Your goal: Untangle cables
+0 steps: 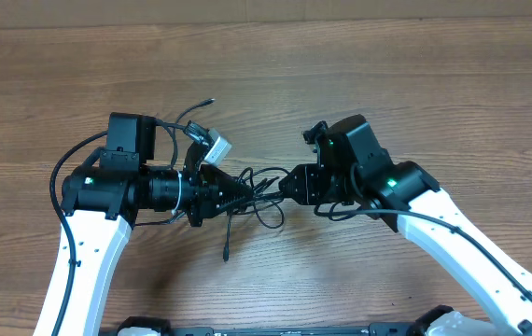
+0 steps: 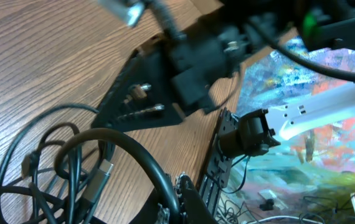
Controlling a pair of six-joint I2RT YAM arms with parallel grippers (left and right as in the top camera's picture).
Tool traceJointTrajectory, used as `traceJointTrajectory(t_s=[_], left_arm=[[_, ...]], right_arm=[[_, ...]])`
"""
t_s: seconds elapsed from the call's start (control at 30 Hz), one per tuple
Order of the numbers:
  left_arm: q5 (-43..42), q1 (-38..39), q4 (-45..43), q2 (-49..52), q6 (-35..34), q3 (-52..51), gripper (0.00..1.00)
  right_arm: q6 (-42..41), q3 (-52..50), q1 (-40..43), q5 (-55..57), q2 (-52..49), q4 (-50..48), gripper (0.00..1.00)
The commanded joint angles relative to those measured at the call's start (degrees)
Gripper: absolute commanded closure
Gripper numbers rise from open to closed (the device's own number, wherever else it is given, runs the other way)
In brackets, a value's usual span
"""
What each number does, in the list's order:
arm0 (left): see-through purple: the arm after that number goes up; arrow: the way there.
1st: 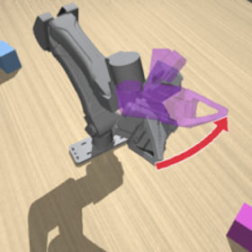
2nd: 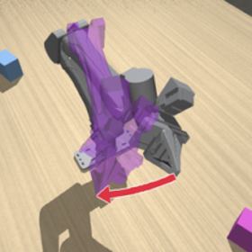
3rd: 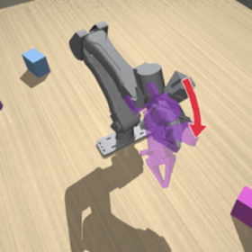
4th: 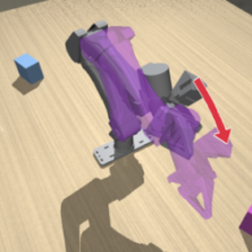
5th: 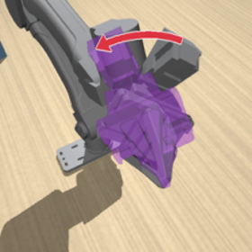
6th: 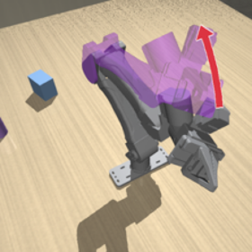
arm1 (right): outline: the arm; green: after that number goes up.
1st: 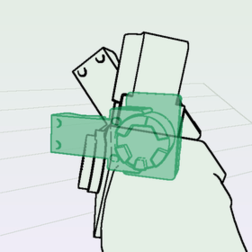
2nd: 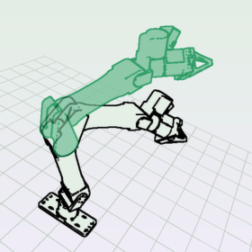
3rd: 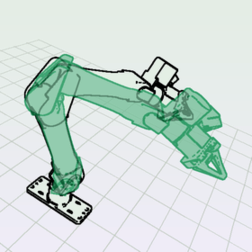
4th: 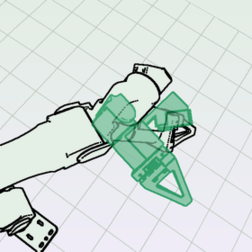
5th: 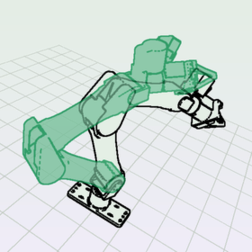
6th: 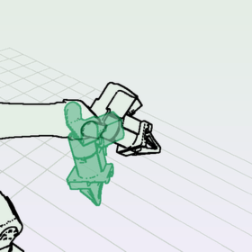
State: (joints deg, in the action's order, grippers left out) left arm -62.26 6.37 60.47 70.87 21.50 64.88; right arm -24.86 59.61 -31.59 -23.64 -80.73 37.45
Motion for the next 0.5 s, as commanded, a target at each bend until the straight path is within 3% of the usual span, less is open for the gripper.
traceJointTrajectory(t_s=[0.0,0.07,0.17,0.4,0.47], left_arm=[[-2.3,0.1,-0.1,-0.1,2.6,0.8,0.96],[-2.3,0.0,-0.5,-0.1,2.6,0.8,0.96],[-2.6,-0.2,-2.2,-0.1,2.4,1.0,0.96],[-16.9,-0.9,-10.2,-0.2,1.9,1.4,0.96],[-18.8,-1.4,-13.5,-0.2,-1.0,1.7,0.96]], right_arm=[[1.4,0.5,-0.3,0.7,-4.4,0.6,0.76],[1.4,0.5,-0.3,0.7,-6.4,1.3,0.84],[1.4,0.5,-0.3,0.7,-9.1,2.5,0.87],[2.4,0.5,-0.7,1.2,-10.8,2.4,0.86],[2.4,0.5,-0.7,4.0,-10.8,3.1,0.93]])
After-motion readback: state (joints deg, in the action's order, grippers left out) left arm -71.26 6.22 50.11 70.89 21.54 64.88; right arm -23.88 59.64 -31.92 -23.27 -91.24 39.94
